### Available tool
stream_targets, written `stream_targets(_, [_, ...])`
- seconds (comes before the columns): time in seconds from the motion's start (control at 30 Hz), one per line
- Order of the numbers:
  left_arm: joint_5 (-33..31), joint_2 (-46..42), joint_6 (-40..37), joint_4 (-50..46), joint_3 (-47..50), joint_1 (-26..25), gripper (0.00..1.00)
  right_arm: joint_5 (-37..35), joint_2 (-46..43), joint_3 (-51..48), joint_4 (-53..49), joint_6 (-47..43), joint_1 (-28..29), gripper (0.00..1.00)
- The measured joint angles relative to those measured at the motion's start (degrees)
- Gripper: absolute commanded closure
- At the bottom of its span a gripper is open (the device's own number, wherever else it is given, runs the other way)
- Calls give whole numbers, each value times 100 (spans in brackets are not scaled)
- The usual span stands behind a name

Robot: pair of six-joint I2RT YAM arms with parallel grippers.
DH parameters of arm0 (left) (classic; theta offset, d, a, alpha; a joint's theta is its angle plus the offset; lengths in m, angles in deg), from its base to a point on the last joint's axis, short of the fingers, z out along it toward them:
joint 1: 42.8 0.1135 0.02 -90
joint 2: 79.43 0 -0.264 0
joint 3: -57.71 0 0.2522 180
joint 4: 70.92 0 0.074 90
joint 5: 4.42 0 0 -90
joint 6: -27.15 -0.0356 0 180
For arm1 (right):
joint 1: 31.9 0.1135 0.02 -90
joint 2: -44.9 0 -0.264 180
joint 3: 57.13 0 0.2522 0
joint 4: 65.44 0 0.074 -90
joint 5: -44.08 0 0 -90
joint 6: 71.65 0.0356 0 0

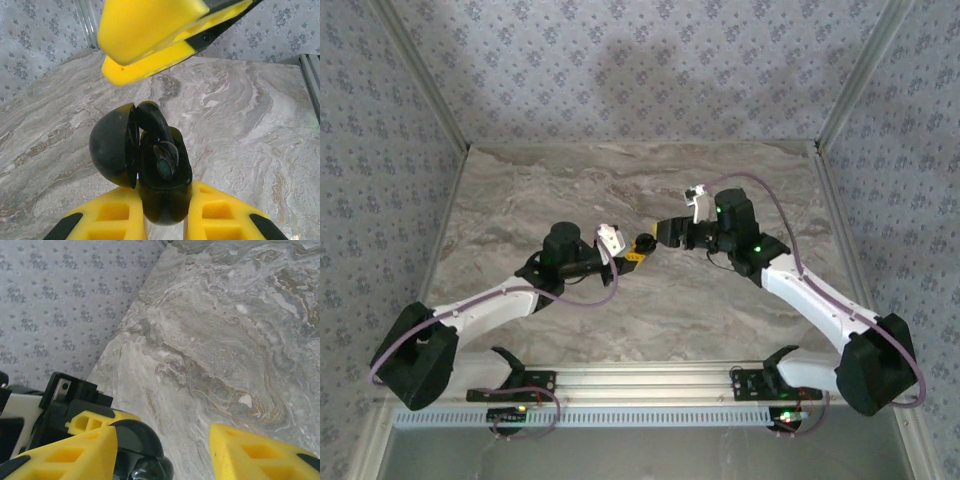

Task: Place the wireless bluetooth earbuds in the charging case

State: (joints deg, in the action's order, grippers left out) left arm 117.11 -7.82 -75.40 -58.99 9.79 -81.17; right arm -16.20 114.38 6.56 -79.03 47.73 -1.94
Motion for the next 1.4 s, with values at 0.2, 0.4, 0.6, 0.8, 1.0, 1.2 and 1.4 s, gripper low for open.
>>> stream_targets(0.2, [0,0,2,-20,-2,0,88,151,-304,-52,-44,26,-37,60])
stream_targets(0.4, [0,0,4,-20,-2,0,88,223,-308,-96,-140,61,-37,65])
stream_targets(0.6, [0,-2,17,-22,-4,0,88,326,-87,-101,-170,79,-31,65])
stream_targets(0.8, [-2,-9,17,-42,-4,0,87,448,9,-101,-170,81,9,67])
stream_targets(1.0, [-2,-37,20,-61,-7,0,88,560,70,-101,-168,81,35,69])
stream_targets(1.2, [-7,-46,20,-66,-7,0,88,649,146,-101,-170,81,94,73])
stream_targets(1.4, [-39,-94,17,-127,-9,0,88,730,149,-98,-168,79,129,73])
